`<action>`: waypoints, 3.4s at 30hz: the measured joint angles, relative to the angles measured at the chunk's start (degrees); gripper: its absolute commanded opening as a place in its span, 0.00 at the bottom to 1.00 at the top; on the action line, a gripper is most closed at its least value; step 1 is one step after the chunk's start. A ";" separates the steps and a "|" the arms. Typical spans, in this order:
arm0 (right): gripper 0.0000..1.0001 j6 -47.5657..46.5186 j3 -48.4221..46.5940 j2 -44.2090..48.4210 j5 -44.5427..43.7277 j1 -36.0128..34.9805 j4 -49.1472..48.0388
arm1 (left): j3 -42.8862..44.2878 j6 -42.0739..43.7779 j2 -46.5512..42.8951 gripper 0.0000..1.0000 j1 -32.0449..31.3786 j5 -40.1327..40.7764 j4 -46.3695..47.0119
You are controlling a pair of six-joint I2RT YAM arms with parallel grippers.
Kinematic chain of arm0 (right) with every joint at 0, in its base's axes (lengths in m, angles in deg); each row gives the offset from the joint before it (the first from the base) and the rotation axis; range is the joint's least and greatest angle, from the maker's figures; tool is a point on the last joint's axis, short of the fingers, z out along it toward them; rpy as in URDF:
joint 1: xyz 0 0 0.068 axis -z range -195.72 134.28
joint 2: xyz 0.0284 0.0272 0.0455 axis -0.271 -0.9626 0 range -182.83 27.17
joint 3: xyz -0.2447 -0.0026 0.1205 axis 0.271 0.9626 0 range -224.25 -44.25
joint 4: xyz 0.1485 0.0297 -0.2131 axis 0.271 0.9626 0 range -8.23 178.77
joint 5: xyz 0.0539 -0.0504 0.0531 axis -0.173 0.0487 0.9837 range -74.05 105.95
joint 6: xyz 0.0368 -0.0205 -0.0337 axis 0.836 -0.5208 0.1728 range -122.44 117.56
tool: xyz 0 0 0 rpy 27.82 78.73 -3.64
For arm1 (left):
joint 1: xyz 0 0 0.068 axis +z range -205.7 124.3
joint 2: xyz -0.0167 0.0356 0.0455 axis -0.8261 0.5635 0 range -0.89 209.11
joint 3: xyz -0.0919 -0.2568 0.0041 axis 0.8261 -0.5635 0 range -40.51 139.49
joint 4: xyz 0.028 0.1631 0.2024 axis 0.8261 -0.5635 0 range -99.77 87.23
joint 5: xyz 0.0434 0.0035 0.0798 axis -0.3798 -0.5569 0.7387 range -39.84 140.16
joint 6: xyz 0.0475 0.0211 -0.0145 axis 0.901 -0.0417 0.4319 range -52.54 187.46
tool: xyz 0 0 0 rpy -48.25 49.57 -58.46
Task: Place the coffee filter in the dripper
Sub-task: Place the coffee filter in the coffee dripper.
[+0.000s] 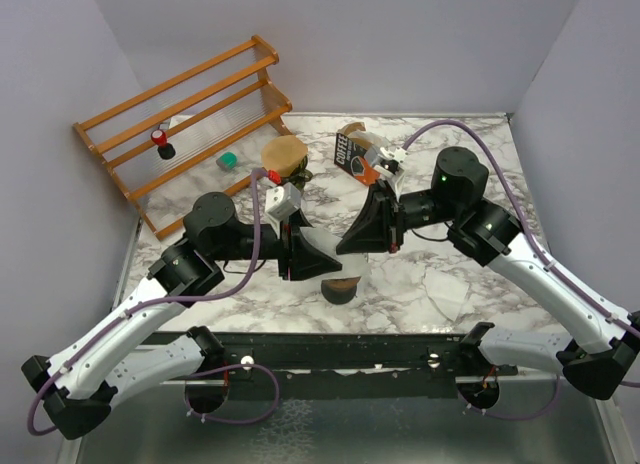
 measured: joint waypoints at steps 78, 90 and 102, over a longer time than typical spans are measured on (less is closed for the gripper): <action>0.49 -2.60 -7.54 5.70 -18.03 -0.15 5.11 | -10.21 25.55 -11.37 0.00 0.00 8.83 3.23; 0.48 -6.38 -10.36 0.24 -14.62 -0.15 7.89 | -10.21 28.44 -7.34 0.00 0.02 8.52 1.42; 0.48 -8.59 -10.36 -0.31 -11.89 -0.15 8.04 | -10.19 28.59 -7.34 0.00 0.00 8.00 1.42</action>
